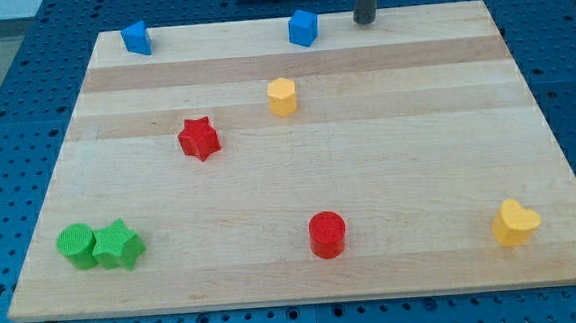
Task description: Move the blue cube above the red star
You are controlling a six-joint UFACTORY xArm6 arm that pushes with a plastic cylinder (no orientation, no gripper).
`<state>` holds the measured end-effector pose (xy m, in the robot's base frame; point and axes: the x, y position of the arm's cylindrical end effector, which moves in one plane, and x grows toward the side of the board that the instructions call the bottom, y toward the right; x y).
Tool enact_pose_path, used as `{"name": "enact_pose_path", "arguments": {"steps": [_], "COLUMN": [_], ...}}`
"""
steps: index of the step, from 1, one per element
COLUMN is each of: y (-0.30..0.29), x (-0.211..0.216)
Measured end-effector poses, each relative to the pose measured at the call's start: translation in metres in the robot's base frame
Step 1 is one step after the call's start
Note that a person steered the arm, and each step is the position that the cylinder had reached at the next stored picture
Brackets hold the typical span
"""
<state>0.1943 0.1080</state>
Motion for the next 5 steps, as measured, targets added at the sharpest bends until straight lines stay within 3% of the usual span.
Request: {"name": "enact_pose_path", "arguments": {"steps": [3,5], "y": [-0.067,-0.077], "x": [0.001,0.033]}}
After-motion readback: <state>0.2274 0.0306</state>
